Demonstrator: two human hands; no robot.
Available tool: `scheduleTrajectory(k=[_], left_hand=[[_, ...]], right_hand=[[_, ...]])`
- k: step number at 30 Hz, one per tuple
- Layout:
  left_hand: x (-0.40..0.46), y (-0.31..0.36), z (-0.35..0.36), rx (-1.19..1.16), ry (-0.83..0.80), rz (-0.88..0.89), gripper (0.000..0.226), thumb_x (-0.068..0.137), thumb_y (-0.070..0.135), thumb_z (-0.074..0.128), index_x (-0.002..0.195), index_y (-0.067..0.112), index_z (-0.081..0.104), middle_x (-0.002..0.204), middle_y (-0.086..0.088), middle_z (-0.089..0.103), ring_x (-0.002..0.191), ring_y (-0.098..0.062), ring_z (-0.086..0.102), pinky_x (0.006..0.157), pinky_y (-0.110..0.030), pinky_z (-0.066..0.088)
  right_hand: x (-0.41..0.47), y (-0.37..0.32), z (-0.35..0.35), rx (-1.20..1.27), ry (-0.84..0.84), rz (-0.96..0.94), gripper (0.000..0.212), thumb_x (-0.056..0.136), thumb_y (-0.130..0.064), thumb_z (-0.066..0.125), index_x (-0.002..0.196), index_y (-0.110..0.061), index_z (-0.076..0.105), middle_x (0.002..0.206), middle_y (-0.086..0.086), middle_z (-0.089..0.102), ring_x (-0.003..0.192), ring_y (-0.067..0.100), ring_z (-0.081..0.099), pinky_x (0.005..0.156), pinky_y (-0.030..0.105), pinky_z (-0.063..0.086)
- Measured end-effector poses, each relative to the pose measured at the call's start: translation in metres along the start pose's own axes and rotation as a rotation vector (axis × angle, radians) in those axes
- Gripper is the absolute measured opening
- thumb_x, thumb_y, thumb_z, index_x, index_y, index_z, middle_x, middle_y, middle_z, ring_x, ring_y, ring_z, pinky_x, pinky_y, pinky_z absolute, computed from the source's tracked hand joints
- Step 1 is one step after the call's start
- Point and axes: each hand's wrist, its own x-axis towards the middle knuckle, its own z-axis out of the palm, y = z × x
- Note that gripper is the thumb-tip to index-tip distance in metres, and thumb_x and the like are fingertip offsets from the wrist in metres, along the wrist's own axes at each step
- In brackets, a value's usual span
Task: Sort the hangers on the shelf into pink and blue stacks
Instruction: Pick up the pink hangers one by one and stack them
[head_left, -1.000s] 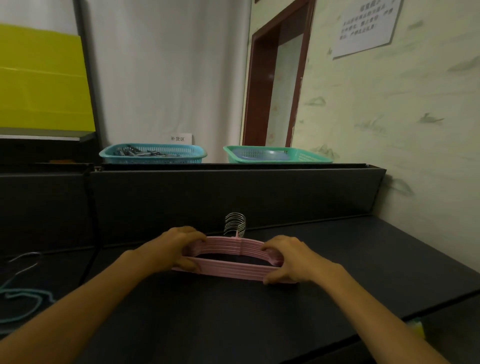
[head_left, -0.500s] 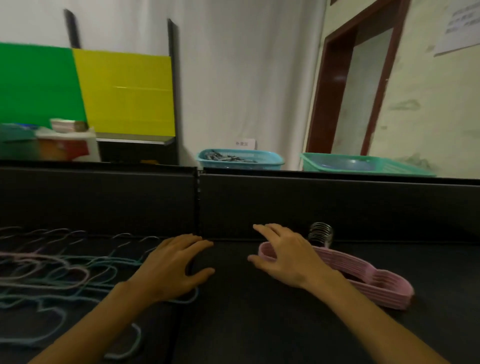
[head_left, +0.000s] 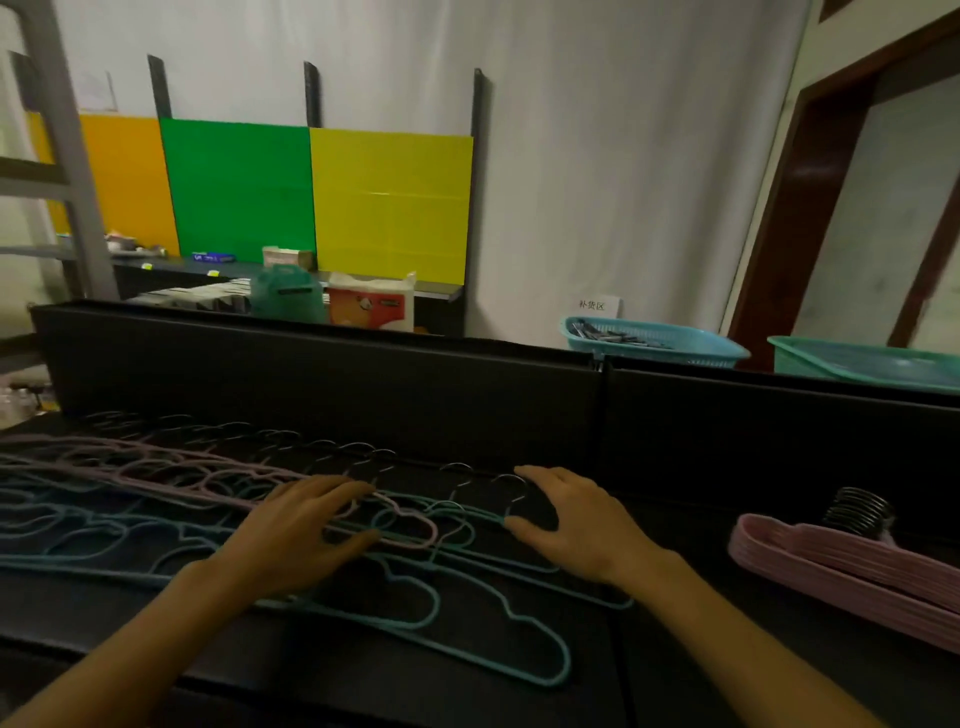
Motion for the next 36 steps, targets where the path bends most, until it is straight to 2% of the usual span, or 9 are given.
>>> scheduleTrajectory(k=[8, 14, 16, 20, 24, 26, 30, 32, 36], left_hand=[[-0.035, -0.113, -0.012, -0.026, 0.023, -0.031, 0.101, 0.062, 0.094, 0.007, 0.138, 0.038, 0.041, 0.141, 0.008, 0.046, 0.126, -0.012, 0.046, 0.102, -0.030, 0.039], [-0.045, -0.168, -0.012, -0.014, -0.051, -0.067, 0.103, 0.058, 0.096, 0.010, 0.142, 0.040, 0.033, 0.148, 0.006, 0.037, 0.132, -0.015, 0.040, 0.106, -0.034, 0.037], [-0.045, -0.181, -0.013, -0.026, -0.059, -0.068, 0.098, 0.061, 0.093, 0.014, 0.142, 0.042, 0.030, 0.147, 0.006, 0.038, 0.130, -0.014, 0.041, 0.105, -0.033, 0.038], [-0.043, -0.197, -0.017, -0.055, -0.029, -0.066, 0.103, 0.059, 0.095, 0.010, 0.143, 0.039, 0.032, 0.147, 0.006, 0.038, 0.131, -0.014, 0.040, 0.103, -0.034, 0.038], [-0.039, -0.200, -0.021, -0.049, -0.056, -0.089, 0.090, 0.068, 0.085, 0.035, 0.144, 0.038, 0.029, 0.148, 0.005, 0.036, 0.132, -0.014, 0.038, 0.103, -0.032, 0.036], [-0.035, -0.204, -0.021, -0.059, -0.072, -0.089, 0.085, 0.069, 0.080, 0.033, 0.143, 0.039, 0.030, 0.146, 0.006, 0.038, 0.130, -0.013, 0.039, 0.103, -0.032, 0.036], [-0.023, -0.209, -0.016, -0.101, -0.076, -0.054, 0.070, 0.080, 0.068, 0.048, 0.142, 0.039, 0.031, 0.144, 0.006, 0.041, 0.126, -0.010, 0.043, 0.105, -0.033, 0.036], [-0.016, -0.209, -0.013, -0.100, -0.094, -0.048, 0.075, 0.076, 0.074, 0.045, 0.141, 0.039, 0.033, 0.144, 0.007, 0.040, 0.125, -0.011, 0.043, 0.105, -0.034, 0.036], [0.004, -0.204, -0.004, -0.111, -0.201, -0.030, 0.083, 0.071, 0.081, 0.041, 0.143, 0.042, 0.027, 0.149, 0.006, 0.033, 0.134, -0.016, 0.035, 0.109, -0.039, 0.033]], right_hand=[[0.049, -0.097, 0.050, 0.018, -0.051, -0.017, 0.071, 0.088, -0.063, 0.052, 0.148, -0.030, 0.031, 0.148, -0.002, 0.039, 0.132, 0.019, 0.040, 0.105, 0.039, 0.040], [0.091, -0.143, 0.084, 0.044, -0.155, 0.038, 0.077, 0.083, -0.061, 0.061, 0.147, -0.032, 0.029, 0.149, 0.000, 0.038, 0.133, 0.021, 0.038, 0.106, 0.040, 0.039], [0.101, -0.149, 0.091, 0.088, -0.207, 0.065, 0.081, 0.081, -0.058, 0.066, 0.148, -0.033, 0.027, 0.150, 0.000, 0.035, 0.135, 0.021, 0.036, 0.109, 0.040, 0.036], [0.113, -0.149, 0.095, 0.193, -0.236, 0.137, 0.086, 0.076, -0.049, 0.076, 0.146, -0.032, 0.030, 0.148, 0.001, 0.039, 0.132, 0.019, 0.041, 0.108, 0.035, 0.037], [0.119, -0.151, 0.095, 0.226, -0.238, 0.158, 0.083, 0.073, -0.043, 0.080, 0.143, -0.034, 0.035, 0.140, 0.002, 0.046, 0.124, 0.018, 0.047, 0.103, 0.032, 0.040], [0.119, -0.150, 0.094, 0.240, -0.210, 0.149, 0.084, 0.071, -0.042, 0.081, 0.142, -0.034, 0.036, 0.137, 0.001, 0.047, 0.122, 0.017, 0.048, 0.103, 0.032, 0.042], [0.112, -0.145, 0.086, 0.218, -0.143, 0.122, 0.086, 0.069, -0.042, 0.082, 0.142, -0.034, 0.036, 0.134, -0.005, 0.047, 0.123, 0.014, 0.046, 0.104, 0.035, 0.042], [0.106, -0.139, 0.082, 0.154, -0.121, 0.122, 0.089, 0.068, -0.043, 0.081, 0.142, -0.036, 0.033, 0.133, -0.007, 0.045, 0.123, 0.013, 0.044, 0.105, 0.035, 0.041], [0.093, -0.123, 0.078, 0.086, -0.085, 0.147, 0.091, 0.068, -0.043, 0.080, 0.143, -0.036, 0.030, 0.128, -0.009, 0.039, 0.115, 0.009, 0.045, 0.099, 0.027, 0.041]])
